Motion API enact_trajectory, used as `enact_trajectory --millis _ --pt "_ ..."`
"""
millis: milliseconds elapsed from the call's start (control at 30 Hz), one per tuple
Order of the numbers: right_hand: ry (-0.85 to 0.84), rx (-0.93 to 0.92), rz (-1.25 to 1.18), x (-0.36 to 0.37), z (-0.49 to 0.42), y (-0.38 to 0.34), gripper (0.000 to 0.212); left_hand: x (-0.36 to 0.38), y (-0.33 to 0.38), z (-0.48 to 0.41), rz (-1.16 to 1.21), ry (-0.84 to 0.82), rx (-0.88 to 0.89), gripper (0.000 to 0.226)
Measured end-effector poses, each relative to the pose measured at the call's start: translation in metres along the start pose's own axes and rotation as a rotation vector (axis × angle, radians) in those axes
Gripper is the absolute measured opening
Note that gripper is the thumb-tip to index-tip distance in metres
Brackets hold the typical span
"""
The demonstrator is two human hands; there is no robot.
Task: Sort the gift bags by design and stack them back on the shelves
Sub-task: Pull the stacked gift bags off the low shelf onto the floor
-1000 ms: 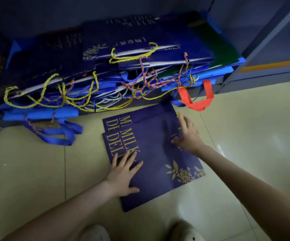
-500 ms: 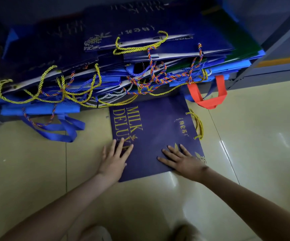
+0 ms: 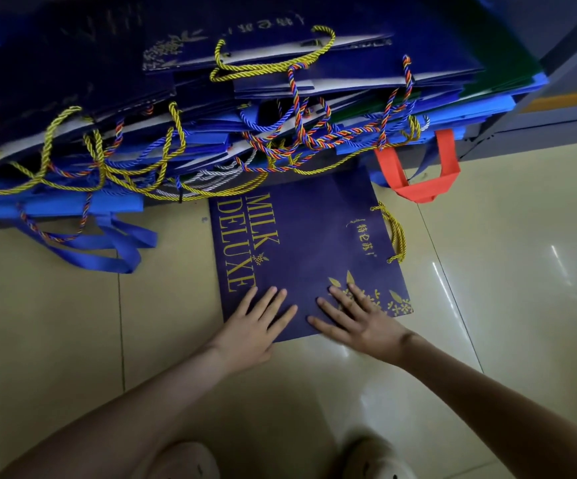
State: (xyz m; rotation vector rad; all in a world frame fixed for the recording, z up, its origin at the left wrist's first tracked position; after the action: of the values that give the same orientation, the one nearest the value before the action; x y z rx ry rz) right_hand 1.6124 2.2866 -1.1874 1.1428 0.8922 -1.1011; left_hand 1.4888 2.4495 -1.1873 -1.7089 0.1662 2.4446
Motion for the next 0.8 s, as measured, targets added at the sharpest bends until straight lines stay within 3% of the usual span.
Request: enact_trajectory --millis 67,167,267,333,400,433,533,700,800 --pt "0.075 0.002 -0.006 -0.005 0.004 0.001 0.076 -0.006 0.006 -0.001 0.006 0.009 -0.020 0.076" --pt "0.123 -0.017 -0.042 -0.012 0.005 0.001 0.079 -0.003 0.012 -0.005 0.002 -0.025 -0.099 0.049" --pt "0.084 -0.061 -0.131 -0.019 0.013 -0.002 0.098 -0.024 0.026 -0.004 -0.032 -0.041 -0.124 0.066" --pt "0.014 -0.128 -0.181 -0.021 0.022 -0.008 0.110 -0.013 0.042 0.007 -0.026 -0.238 -0.064 0.065" --pt "0.016 -0.123 -0.236 -0.030 0.024 -0.014 0.096 -0.014 0.046 0.019 0.044 -0.328 -0.064 0.055" --pt "0.033 -0.083 -0.241 -0.037 0.021 -0.014 0.085 -0.015 0.042 0.024 0.079 -0.301 -0.085 0.065" --pt "0.095 0.055 -0.262 -0.072 -0.006 0.002 0.072 -0.047 0.018 0.027 0.110 0.025 -0.107 0.089" --pt "0.436 0.296 -0.289 -0.171 -0.071 0.081 0.072 -0.170 -0.058 0.018 -0.004 0.667 -0.216 0.057" --pt "0.523 0.459 -0.222 -0.222 -0.102 0.127 0.077 -0.227 -0.116 0.018 -0.169 0.803 -0.414 0.063"
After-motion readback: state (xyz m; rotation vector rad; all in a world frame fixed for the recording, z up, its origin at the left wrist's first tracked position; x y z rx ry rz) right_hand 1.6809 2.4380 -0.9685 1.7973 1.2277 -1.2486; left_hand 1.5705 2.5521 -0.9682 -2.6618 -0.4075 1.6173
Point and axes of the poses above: each hand's wrist, its own z-axis away from the middle knuckle, its own x-axis out of the palm, y = z × x, the point moved 5 cm from there along -z, towards the middle knuckle, and after that the axes turned 4 degrees about x, right-handed, at the moved point
